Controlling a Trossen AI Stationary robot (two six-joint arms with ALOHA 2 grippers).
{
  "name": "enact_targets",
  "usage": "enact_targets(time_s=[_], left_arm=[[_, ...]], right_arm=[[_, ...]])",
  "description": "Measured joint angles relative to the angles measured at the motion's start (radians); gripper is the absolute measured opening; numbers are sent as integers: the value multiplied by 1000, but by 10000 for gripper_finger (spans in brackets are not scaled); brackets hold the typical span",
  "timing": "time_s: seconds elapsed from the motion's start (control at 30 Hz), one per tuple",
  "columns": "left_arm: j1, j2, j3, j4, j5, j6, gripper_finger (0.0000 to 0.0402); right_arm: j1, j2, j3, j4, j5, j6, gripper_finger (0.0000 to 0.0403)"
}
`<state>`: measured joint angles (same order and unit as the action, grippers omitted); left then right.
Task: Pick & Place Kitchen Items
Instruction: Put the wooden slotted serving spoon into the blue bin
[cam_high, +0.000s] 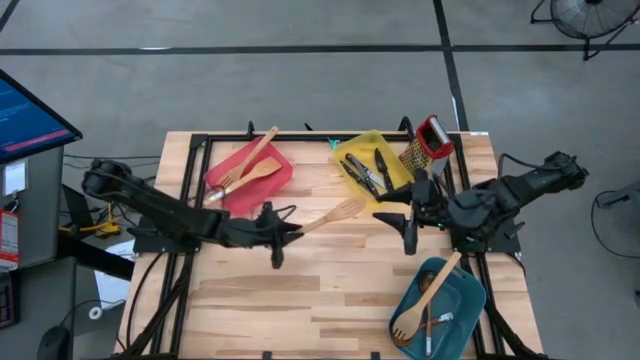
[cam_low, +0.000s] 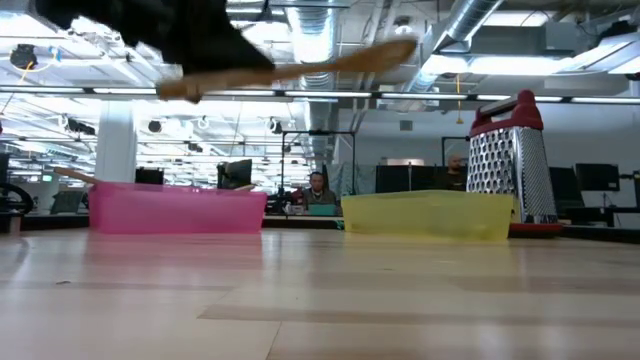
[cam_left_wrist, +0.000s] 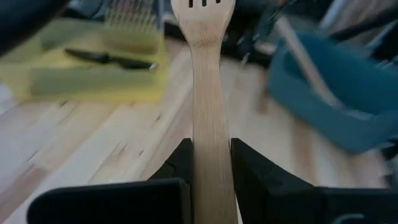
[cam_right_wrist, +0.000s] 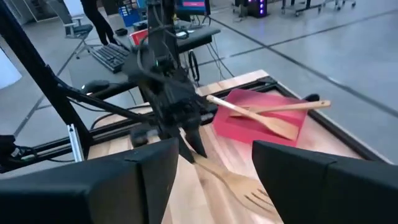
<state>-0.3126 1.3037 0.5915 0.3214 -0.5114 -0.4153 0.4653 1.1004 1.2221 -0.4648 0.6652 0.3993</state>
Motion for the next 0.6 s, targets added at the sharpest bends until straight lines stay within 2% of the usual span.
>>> enact_targets(time_s=[0.23, 0.6], left_arm=[[-2, -213, 0, 3, 111, 46, 48], [-2, -496, 0, 5, 132, 105, 49]], right_arm=[[47, -3, 0, 12, 62, -72, 216], [85, 0, 0, 63, 70, -164, 216]])
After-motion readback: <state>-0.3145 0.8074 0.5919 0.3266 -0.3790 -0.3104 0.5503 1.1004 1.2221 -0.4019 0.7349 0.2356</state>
